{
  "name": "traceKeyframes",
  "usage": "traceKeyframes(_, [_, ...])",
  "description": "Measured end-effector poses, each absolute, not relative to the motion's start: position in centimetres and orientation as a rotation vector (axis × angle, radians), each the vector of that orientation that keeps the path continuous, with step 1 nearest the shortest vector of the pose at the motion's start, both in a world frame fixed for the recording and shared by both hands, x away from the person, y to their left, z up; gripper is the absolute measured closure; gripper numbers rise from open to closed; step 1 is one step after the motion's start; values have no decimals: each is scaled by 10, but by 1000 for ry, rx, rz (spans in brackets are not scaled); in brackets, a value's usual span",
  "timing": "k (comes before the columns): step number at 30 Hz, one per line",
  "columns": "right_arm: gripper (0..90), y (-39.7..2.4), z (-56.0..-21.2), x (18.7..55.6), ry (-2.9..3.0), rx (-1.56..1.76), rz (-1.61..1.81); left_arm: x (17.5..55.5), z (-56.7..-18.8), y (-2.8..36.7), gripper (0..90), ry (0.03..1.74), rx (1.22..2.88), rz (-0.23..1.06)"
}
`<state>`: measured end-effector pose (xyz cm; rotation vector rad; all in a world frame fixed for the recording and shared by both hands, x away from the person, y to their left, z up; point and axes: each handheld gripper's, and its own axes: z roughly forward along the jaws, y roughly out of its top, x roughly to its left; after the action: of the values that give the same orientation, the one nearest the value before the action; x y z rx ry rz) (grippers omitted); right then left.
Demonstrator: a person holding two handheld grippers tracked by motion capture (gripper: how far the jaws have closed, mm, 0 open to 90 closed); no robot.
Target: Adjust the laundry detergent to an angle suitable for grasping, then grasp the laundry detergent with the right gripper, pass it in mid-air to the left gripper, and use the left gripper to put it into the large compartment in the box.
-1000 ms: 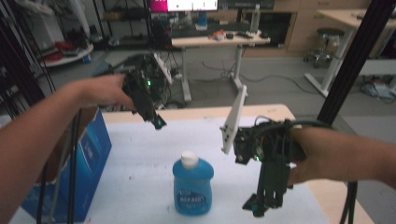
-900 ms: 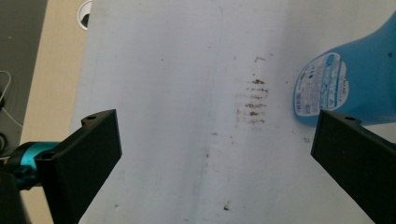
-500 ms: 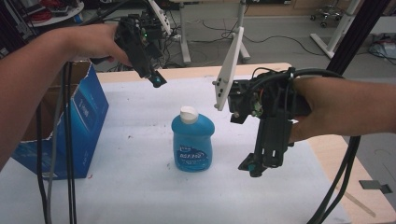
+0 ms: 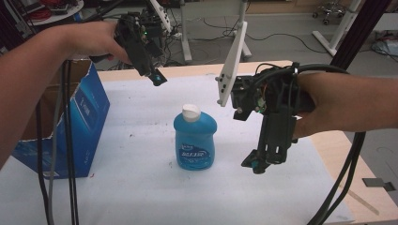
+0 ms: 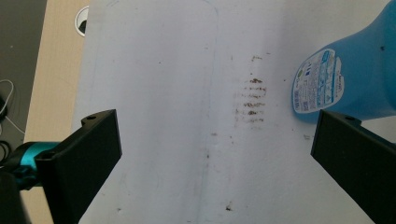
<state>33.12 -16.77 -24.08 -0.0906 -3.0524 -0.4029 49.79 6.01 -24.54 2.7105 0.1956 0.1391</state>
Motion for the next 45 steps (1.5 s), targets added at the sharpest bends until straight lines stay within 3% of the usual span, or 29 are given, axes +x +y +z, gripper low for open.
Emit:
traceKeyframes(31, [23, -188, -250, 351, -3040, -115, -590, 498, -252, 65, 17, 152, 2711, 119])
traceKeyframes(45, [23, -206, -282, 375, -2952, -166, -817, 495, -257, 64, 17, 107, 2709, 108])
